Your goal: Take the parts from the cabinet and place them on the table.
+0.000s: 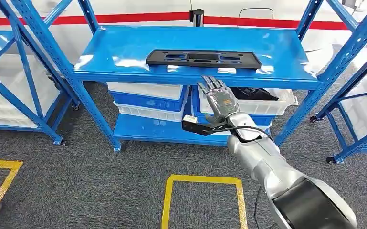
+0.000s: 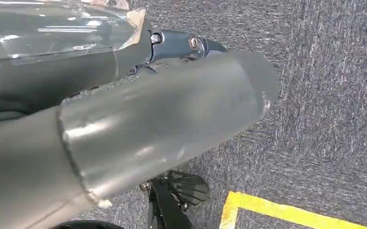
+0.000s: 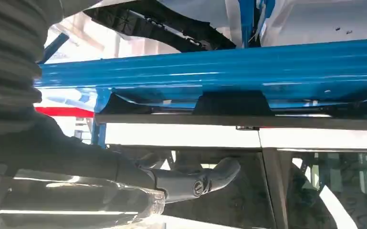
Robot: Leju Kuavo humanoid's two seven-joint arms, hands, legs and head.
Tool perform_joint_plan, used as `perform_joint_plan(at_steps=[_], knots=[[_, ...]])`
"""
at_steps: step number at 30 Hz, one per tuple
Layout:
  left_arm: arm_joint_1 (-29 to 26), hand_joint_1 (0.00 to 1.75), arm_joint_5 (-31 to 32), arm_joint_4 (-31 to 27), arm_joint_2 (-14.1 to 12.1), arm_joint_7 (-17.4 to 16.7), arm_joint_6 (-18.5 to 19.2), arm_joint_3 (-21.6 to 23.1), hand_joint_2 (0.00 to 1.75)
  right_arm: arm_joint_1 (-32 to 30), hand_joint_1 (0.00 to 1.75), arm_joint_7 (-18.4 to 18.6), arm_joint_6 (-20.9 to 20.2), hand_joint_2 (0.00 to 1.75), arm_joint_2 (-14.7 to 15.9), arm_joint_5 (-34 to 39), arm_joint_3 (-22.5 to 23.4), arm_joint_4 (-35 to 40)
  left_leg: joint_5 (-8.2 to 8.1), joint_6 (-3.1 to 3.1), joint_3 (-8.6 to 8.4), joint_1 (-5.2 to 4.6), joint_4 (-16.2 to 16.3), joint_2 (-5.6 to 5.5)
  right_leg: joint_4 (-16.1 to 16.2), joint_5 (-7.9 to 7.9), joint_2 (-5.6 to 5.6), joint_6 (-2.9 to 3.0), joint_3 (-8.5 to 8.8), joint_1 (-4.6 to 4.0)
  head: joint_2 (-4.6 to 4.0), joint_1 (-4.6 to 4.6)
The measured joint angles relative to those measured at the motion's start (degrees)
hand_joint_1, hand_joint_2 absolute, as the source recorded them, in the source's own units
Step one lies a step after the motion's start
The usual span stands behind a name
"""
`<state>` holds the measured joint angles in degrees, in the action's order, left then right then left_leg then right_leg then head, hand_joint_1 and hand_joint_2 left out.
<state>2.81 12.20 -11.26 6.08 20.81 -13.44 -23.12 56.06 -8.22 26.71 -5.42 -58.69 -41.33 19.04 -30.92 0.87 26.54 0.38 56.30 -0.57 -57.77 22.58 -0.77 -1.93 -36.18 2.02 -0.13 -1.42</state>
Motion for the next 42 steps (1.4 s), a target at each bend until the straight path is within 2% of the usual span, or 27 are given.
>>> perform_joint_plan(at_steps=[1, 2, 3, 5, 7, 8, 10, 11, 12, 13, 15, 17, 18, 20, 22, 24, 26, 27, 28, 30, 32, 33, 36, 38, 39, 41, 42], knots=[[0.08, 0.00, 0.00, 0.00, 0.04, 0.04, 0.09, 0.00, 0.00, 0.07, 0.00, 0.00, -0.02, 1.75, -0.20, -0.02, 0.06, 0.19, 1.12, 1.45, -1.26, -0.04, -2.41, 0.20, 1.28, -0.50, -0.09, -0.62, 0.64, -0.38, 0.00, -0.48], [0.12, 0.00, 0.00, 0.00, 0.29, 0.09, 0.13, -0.02, 0.00, 0.16, 0.00, -0.02, -0.02, 1.75, 0.11, -0.09, 0.18, 0.26, 2.54, 1.67, -2.75, 0.69, -4.94, 0.52, 1.31, -0.52, 0.29, -0.51, 0.36, -0.61, 0.00, -0.11], [0.13, 0.00, 0.00, 0.00, 0.35, 0.13, 0.13, -0.02, 0.00, 0.61, 0.00, -0.11, -0.04, 1.75, 0.04, -0.20, 0.17, 0.26, 3.24, 2.67, -3.27, 0.76, -6.32, 0.50, -0.64, 0.61, 0.28, -0.09, -0.59, -0.78, 0.00, 0.17], [0.22, 0.00, 0.00, 0.00, 0.37, 0.13, 0.15, -0.13, 0.00, 0.78, 0.00, -0.13, -0.11, 1.75, 0.09, -0.20, 0.17, 0.24, 3.29, 2.46, -3.40, 1.19, -6.34, 0.81, -8.74, 3.32, 0.23, 0.17, -4.61, -0.55, 0.00, 0.28], [0.16, 0.00, -0.02, 0.02, 0.48, 0.02, 0.26, -0.22, 0.00, 0.16, 0.00, -0.11, -0.13, 1.75, 0.35, -0.24, 0.17, 0.13, 2.88, 1.87, -3.57, 1.54, -6.24, 0.63, -14.55, 4.39, 0.30, -0.57, -7.94, 0.08, 0.00, 0.26], [0.07, 0.00, -0.02, 0.04, 0.50, -0.04, 0.28, -0.24, 0.00, 0.02, 0.00, -0.11, -0.13, 1.75, 0.39, -0.31, 0.18, 0.11, 2.54, 1.34, -3.72, 1.88, -6.01, 0.46, -13.45, 3.42, 0.33, -1.31, -7.67, 0.44, 0.00, 0.26], [-0.04, 0.00, -0.02, 0.09, 0.61, -0.04, 0.24, -0.26, 0.00, 0.18, 0.00, -0.11, -0.13, 1.75, 0.46, -0.31, 0.20, 0.11, 0.86, -0.49, -3.83, 3.04, -4.31, 0.25, -4.14, -1.21, 0.70, -3.60, -3.35, 1.46, 0.00, 0.26], [-0.02, 0.00, -0.02, 0.09, 0.61, -0.04, 0.24, -0.26, 0.00, 0.26, 0.00, -0.11, -0.13, 1.75, 0.46, -0.31, 0.20, 0.11, -0.32, -1.37, -3.65, 3.52, -2.86, 0.29, -0.72, -1.57, 0.94, -4.49, -1.95, 1.92, 0.00, 0.35], [0.08, 0.00, -0.02, 0.09, 0.42, -0.07, 0.24, -0.28, 0.00, 0.20, 0.00, -0.11, -0.13, 1.75, 0.59, -0.37, 0.20, 0.07, -1.18, -2.38, -2.48, 2.89, -1.92, 0.26, -3.08, 0.15, 0.35, -4.29, -2.47, 1.29, 0.00, 0.80], [0.23, 0.00, 0.02, 0.13, 0.05, -0.11, 0.22, -0.31, 0.00, 0.16, 0.00, -0.13, -0.46, 1.75, 0.44, -0.46, 0.17, 0.00, -2.06, -2.90, -1.51, 2.97, 0.05, 0.28, -2.89, 0.66, -0.11, -2.85, -2.83, 1.71, 0.00, 1.52], [0.17, 0.00, 0.04, 0.15, 0.28, 0.02, 0.26, -0.33, 0.00, -0.69, 0.00, -0.11, -0.59, 1.75, 0.59, -0.46, 0.24, -0.09, -1.68, -3.16, -1.25, 2.96, -0.25, 0.13, -3.97, 1.05, -0.08, -1.64, -3.44, 1.48, 0.00, -0.18], [0.13, 0.00, -0.04, 0.15, 0.24, 0.00, 0.26, -0.35, 0.00, -0.36, 0.00, -0.11, -0.61, 1.75, 0.52, -0.46, 0.31, -0.02, -2.30, -3.25, -1.38, 3.48, 0.12, 0.31, -4.00, 1.51, -0.30, -0.92, -3.44, 1.28, 0.00, -0.39], [0.24, 0.00, -0.11, 0.15, 0.26, 0.04, 0.26, -0.35, 0.00, -0.06, 0.00, -0.11, -0.63, 1.75, 0.52, -0.41, 0.46, 0.00, -3.26, -2.96, -0.24, 3.47, 2.39, 0.50, -4.00, 1.59, -0.28, -0.53, -3.28, 1.24, 0.00, -0.50], [0.32, 0.00, -0.11, 0.15, 0.28, 0.37, 0.28, -0.37, 0.00, 0.53, 0.00, -0.02, -1.07, 1.75, 0.37, -0.46, 0.59, 0.00, -7.40, -2.69, 6.06, 2.98, 12.95, 0.55, -3.92, 1.79, -0.26, -0.16, -3.14, 0.78, 0.00, -0.57], [0.24, 0.00, -0.11, 0.15, 0.26, 0.35, 0.30, -0.46, 0.00, 0.36, 0.00, 0.28, -1.09, 1.75, 0.35, -0.63, 0.63, -0.02, -8.55, -2.04, 11.18, 2.52, 20.08, 0.54, -3.91, 2.04, -0.24, 0.27, -2.91, 0.10, 0.00, -0.55], [0.08, 0.00, 0.00, 0.17, 0.31, 0.31, 0.43, -0.55, 0.00, 0.38, 0.00, 0.64, -1.07, 1.75, 0.35, -0.81, 0.92, -0.02, -4.84, -0.41, 12.28, 1.63, 18.34, 0.51, -3.90, 2.20, -0.31, 0.57, -2.44, -0.80, 0.00, -0.55], [0.16, 0.00, 0.31, 0.17, 0.31, 0.31, 0.68, -0.55, 0.00, 0.65, 0.00, 0.96, -0.98, 1.75, 0.37, -1.00, 1.16, 0.00, 1.41, 2.41, 9.37, 0.07, 9.59, 0.41, -3.75, 2.25, -0.36, 0.93, -1.83, -1.70, 0.00, -0.50], [0.22, 0.00, 0.35, 0.15, 0.13, 0.33, 0.68, -0.55, 0.00, 0.74, 0.00, 0.96, -0.92, 1.75, 0.37, -1.03, 1.25, 0.00, 2.70, 4.28, 8.14, -1.01, 6.08, 0.46, -3.64, 2.25, -0.36, 1.00, -1.71, -1.51, 0.00, -0.44], [0.34, 0.00, 0.48, 0.18, 0.10, 0.28, 0.70, -0.55, 0.00, 0.82, 0.00, 0.96, -0.83, 1.75, 0.43, -1.05, 1.25, 0.00, 2.03, 4.85, 7.88, -0.94, 5.52, 1.20, -3.61, 2.26, -0.35, 0.97, -1.64, -2.41, 0.00, -0.13], [0.39, 0.00, 0.50, 0.13, 0.05, 0.24, 0.68, -0.55, 0.00, 0.72, 0.00, 0.96, -0.63, 1.75, 0.55, -1.07, 1.36, 0.00, 1.99, 4.68, 7.87, -1.47, 4.98, 1.15, -3.30, 2.19, -0.11, 0.89, -1.67, -1.64, 0.00, -0.26], [0.34, 0.00, 0.50, 0.13, 0.02, 0.24, 0.68, -0.57, 0.00, 0.75, 0.00, 0.94, -0.52, 1.75, 0.50, -1.20, 1.49, 0.22, 3.09, 4.71, 6.68, -1.46, 2.86, 1.10, -2.34, 1.66, -0.01, 0.24, -1.17, -2.29, 0.00, -0.29], [0.30, 0.00, 0.50, 0.13, 0.11, 0.22, 0.65, -0.57, 0.00, 0.66, 0.00, 0.94, -0.50, 1.75, 0.63, -1.33, 1.60, 0.31, 4.27, 3.58, 5.73, -0.88, 1.31, 1.24, -3.41, 1.96, 0.41, 0.24, -1.83, -2.05, 0.00, -0.20], [0.36, 0.00, 0.50, 0.13, 0.18, 0.22, 0.61, -0.61, 0.00, 0.92, 0.00, 0.90, -0.52, 1.75, 0.63, -1.81, 1.60, 0.28, 4.69, 3.93, 5.39, -0.74, 0.66, 1.31, -13.37, 6.53, 0.34, 0.44, -6.36, -1.79, 0.00, 0.04], [0.29, 0.00, 0.57, 0.13, 0.33, 0.24, 0.61, -0.66, 0.00, 0.44, 0.00, 0.90, -0.55, 1.75, 0.70, -1.97, 1.60, 0.28, 4.54, 3.71, 5.43, -0.70, 0.73, 1.20, -17.83, 7.72, 0.35, -0.34, -8.69, -1.40, 0.00, 0.04], [0.21, 0.00, 0.63, 0.15, 0.42, 0.26, 0.63, -0.68, 0.00, 0.36, 0.00, 0.90, -0.57, 1.75, 0.72, -1.97, 1.64, 0.28, 4.42, 3.53, 5.34, -0.65, 0.76, 1.13, -16.06, 6.74, 0.39, -0.98, -7.88, -1.20, 0.00, 0.04], [0.22, 0.00, 0.87, 0.15, 0.50, 0.33, 0.68, -0.72, 0.00, 0.52, 0.00, 0.90, -0.57, 1.75, 0.77, -1.97, 1.92, 0.31, 3.84, 2.71, 5.03, -0.36, 1.25, 1.01, -5.78, 2.43, 0.69, -2.51, -2.48, -0.66, 0.00, 0.05], [0.23, 0.00, 0.94, 0.15, 0.48, 0.35, 0.68, -0.72, 0.00, 0.64, 0.00, 0.90, -0.57, 1.75, 0.81, -1.97, 2.03, 0.31, 3.39, 2.24, 5.00, -0.32, 1.69, 1.02, -1.58, 1.49, 0.93, -2.67, -0.55, -0.43, 0.00, 0.07]])
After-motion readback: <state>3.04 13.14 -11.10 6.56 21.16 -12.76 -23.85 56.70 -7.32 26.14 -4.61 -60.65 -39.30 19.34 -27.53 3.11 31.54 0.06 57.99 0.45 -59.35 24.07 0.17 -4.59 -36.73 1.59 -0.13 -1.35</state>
